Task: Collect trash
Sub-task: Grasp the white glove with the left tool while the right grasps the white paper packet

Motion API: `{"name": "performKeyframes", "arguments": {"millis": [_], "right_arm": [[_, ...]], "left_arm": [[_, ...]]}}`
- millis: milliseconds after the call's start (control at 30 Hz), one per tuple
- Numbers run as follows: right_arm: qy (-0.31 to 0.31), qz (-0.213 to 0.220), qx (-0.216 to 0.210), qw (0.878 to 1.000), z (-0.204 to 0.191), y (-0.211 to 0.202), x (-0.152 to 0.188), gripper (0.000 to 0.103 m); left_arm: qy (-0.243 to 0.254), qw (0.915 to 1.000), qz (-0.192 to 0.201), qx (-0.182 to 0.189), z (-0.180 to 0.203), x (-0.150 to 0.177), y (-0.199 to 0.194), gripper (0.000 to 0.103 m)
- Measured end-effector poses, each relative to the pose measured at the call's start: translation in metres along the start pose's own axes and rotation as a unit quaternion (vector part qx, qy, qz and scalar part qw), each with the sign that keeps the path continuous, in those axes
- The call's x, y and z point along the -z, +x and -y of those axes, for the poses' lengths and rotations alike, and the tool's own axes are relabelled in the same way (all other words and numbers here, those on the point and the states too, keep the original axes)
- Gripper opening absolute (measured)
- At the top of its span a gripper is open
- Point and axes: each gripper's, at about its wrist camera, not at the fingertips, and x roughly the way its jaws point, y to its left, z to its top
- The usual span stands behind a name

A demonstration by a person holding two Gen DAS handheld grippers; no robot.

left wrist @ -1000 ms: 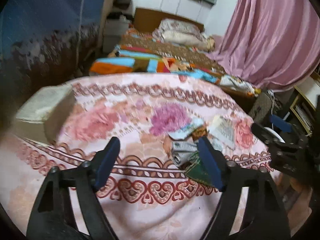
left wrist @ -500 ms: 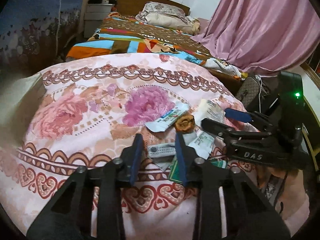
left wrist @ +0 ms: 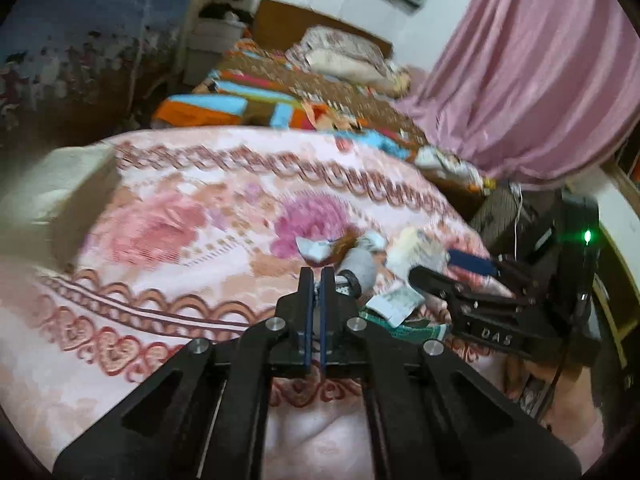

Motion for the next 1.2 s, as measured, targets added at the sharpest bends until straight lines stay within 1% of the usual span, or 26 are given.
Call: {"name": "performKeyframes", "arguments": {"millis": [67,133,200,333,467,500,533,600,633,700,767,867,900,933,1000,1067,1200], "right_arm": [[0.002,0.007,0.003,1.000,0.000,-0.003,0.000,0.063],[0.006,0.009,0.002,1.000,0.001,-0.004,0.000,0.059],[0.008,0.006,0.000,1.000,0.002,-0.002,0.000,0.059],[0.012,-0.003,-0.006,1.000,0.003,0.001,0.000,0.059],[0.022,-0.015,-0.014,1.000,0.006,0.005,0.000,0.060],[0.023,-0.016,-0.016,0.999,0.006,0.005,0.000,0.061],[0.023,-0.016,-0.019,0.999,0.006,0.006,0.000,0.063],[0.021,-0.016,-0.021,0.999,0.005,0.005,0.000,0.065],[0.019,-0.016,-0.020,0.999,0.004,0.005,0.000,0.067],[0.012,-0.018,-0.019,1.000,0.001,0.006,0.000,0.072],[0.006,-0.027,-0.019,0.999,-0.003,0.011,-0.001,0.077],[-0.001,-0.035,-0.015,0.999,-0.005,0.016,-0.003,0.081],[0.000,-0.037,-0.014,0.999,-0.005,0.018,-0.004,0.082],[0.001,-0.038,-0.014,0.999,-0.005,0.018,-0.004,0.082],[0.003,-0.037,-0.014,0.999,-0.005,0.018,-0.004,0.081],[0.004,-0.033,-0.009,0.999,-0.004,0.017,-0.003,0.078],[0.002,-0.024,-0.003,1.000,-0.005,0.013,-0.002,0.075]], "left_arm": [[-0.007,0.9998,0.016,-0.007,-0.003,0.000,-0.007,0.000],[-0.010,0.9996,0.028,-0.003,-0.005,0.001,-0.011,0.000],[-0.007,0.9997,0.019,0.014,-0.003,0.001,-0.010,0.000],[0.003,0.9998,-0.013,0.012,0.003,0.004,0.002,0.000],[-0.006,0.9987,-0.049,0.012,0.001,0.007,0.014,0.000],[-0.006,0.9985,-0.052,0.012,0.001,0.008,0.015,0.003],[-0.006,0.9984,-0.055,0.011,0.002,0.009,0.015,0.015],[0.001,0.9980,-0.060,0.020,0.004,0.010,0.016,0.027],[0.006,0.9979,-0.060,0.024,0.006,0.011,0.015,0.028],[0.016,0.9977,-0.062,0.025,0.010,0.012,0.015,0.026],[0.024,0.9966,-0.075,0.024,0.013,0.013,0.020,0.025],[0.023,0.9961,-0.083,0.019,0.012,0.014,0.024,0.012],[0.020,0.9961,-0.084,0.020,0.011,0.014,0.024,0.005],[0.016,0.9960,-0.085,0.021,0.009,0.013,0.024,0.000],[0.009,0.9959,-0.086,0.025,0.007,0.013,0.025,0.000],[0.008,0.9959,-0.085,0.030,0.006,0.014,0.024,0.000],[0.018,0.9968,-0.072,0.028,0.011,0.015,0.018,0.000]]}}
